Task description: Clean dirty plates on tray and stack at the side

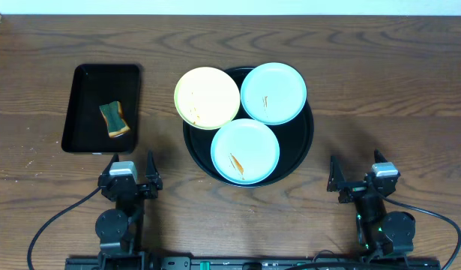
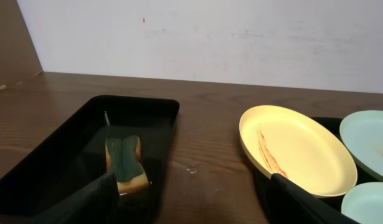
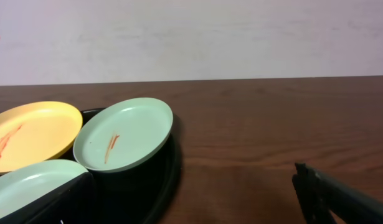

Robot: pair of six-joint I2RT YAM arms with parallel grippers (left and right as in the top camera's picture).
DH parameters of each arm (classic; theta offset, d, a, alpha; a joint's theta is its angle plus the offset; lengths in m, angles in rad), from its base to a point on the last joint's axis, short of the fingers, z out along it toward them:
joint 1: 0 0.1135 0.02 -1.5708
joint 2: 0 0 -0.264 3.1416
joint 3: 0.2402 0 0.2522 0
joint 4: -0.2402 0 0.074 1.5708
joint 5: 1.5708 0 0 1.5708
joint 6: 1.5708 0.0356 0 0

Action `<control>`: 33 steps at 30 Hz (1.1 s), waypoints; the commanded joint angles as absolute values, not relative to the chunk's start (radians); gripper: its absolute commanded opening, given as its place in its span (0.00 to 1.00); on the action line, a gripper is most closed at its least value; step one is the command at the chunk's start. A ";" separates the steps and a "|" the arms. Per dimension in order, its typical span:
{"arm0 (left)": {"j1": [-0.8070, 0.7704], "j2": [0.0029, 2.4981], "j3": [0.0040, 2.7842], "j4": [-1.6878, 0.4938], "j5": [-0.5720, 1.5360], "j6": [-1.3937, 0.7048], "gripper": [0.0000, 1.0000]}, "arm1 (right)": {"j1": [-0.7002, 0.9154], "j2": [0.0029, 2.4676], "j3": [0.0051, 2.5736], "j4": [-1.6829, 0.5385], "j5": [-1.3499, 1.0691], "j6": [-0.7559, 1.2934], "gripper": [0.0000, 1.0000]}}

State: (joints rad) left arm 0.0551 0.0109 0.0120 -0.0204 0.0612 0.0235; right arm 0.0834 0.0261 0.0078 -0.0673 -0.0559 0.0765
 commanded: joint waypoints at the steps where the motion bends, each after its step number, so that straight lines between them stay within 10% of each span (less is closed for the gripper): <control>1: 0.049 0.006 0.004 -0.066 0.064 0.030 0.77 | 0.079 0.033 0.006 -0.072 -0.050 0.089 0.99; 33: 0.049 0.006 0.004 -0.042 0.062 0.030 0.77 | 0.079 0.033 0.006 -0.027 -0.024 0.096 0.99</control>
State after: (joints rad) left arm 0.0551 0.0109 0.0120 -0.0143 0.0608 0.0235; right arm 0.0834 0.0307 0.0074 -0.0399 -0.0303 0.0772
